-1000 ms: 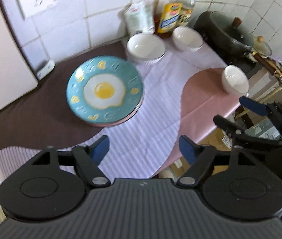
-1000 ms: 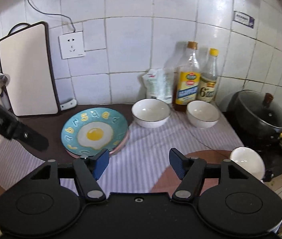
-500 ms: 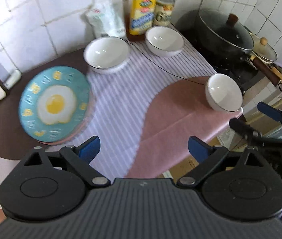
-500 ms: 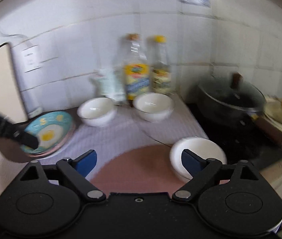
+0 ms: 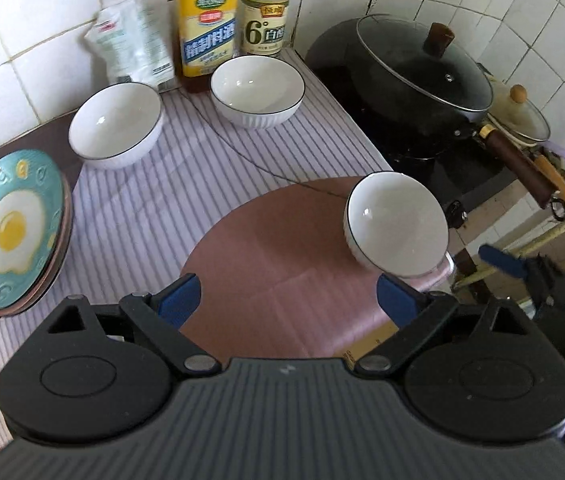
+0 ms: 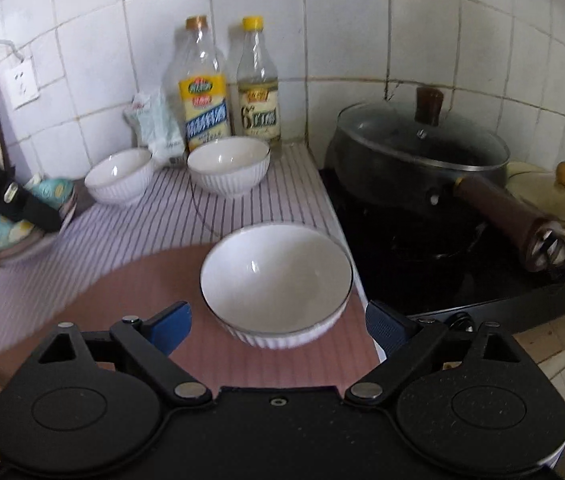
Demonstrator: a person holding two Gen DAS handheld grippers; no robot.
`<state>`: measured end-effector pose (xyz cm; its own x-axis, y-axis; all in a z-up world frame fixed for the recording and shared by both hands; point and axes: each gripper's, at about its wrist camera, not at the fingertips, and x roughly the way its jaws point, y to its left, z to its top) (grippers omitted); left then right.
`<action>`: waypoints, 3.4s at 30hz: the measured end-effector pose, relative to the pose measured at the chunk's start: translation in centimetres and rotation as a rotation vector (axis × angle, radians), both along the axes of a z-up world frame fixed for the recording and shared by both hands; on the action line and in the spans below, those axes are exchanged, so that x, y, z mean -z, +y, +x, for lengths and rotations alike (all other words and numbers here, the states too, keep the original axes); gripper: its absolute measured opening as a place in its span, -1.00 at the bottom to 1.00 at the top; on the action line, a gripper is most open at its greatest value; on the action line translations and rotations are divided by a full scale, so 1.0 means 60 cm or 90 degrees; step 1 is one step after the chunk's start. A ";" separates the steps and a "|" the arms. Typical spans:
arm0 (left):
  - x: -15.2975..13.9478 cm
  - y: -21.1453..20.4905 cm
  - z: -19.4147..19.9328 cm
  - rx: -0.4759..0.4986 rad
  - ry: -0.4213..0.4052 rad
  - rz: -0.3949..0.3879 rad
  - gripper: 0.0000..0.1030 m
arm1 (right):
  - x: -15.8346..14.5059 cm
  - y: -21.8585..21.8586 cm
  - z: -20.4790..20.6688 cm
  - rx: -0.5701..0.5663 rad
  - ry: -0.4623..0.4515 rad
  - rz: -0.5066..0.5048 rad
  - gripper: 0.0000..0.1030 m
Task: Organize plates and bowls
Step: 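Reach both tools to the white bowl by the stove and grip its rim, then carry the white bowl with both tools and set it beside the plate stack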
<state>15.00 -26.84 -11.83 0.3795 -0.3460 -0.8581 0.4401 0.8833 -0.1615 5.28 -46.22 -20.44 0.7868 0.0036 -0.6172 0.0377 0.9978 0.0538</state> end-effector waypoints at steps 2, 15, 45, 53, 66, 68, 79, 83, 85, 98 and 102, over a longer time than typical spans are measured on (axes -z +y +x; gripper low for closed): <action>0.011 -0.022 0.008 0.006 -0.001 -0.002 0.86 | 0.023 -0.006 -0.001 -0.015 0.007 -0.007 0.87; 0.076 -0.133 0.042 0.038 0.006 0.022 0.86 | 0.118 -0.017 0.037 -0.041 -0.016 0.006 0.86; 0.152 -0.155 0.079 0.060 0.064 0.027 -0.77 | 0.133 0.000 0.063 -0.067 -0.044 -0.009 0.84; 0.114 -0.092 0.063 0.030 0.059 0.029 -0.76 | 0.101 0.038 0.052 -0.118 -0.060 -0.020 0.84; 0.083 0.080 0.054 -0.124 0.045 0.031 -0.73 | 0.072 0.157 0.104 -0.307 -0.083 -0.032 0.84; 0.089 0.111 0.057 -0.159 0.051 0.030 -0.73 | 0.076 0.182 0.115 -0.338 -0.085 -0.031 0.84; 0.138 0.212 0.081 -0.228 0.089 0.037 -0.69 | 0.121 0.294 0.185 -0.473 -0.048 -0.039 0.83; 0.157 0.224 0.090 -0.230 0.093 0.034 -0.69 | 0.134 0.310 0.187 -0.470 -0.042 -0.041 0.83; 0.164 0.226 0.097 -0.236 0.099 0.034 -0.66 | 0.143 0.317 0.199 -0.469 -0.035 -0.049 0.83; 0.143 0.227 0.099 -0.228 0.139 0.018 -0.26 | 0.131 0.274 0.166 -0.423 0.030 -0.038 0.85; 0.110 0.221 0.085 -0.212 0.120 0.045 -0.24 | 0.100 0.237 0.129 -0.401 0.026 -0.012 0.85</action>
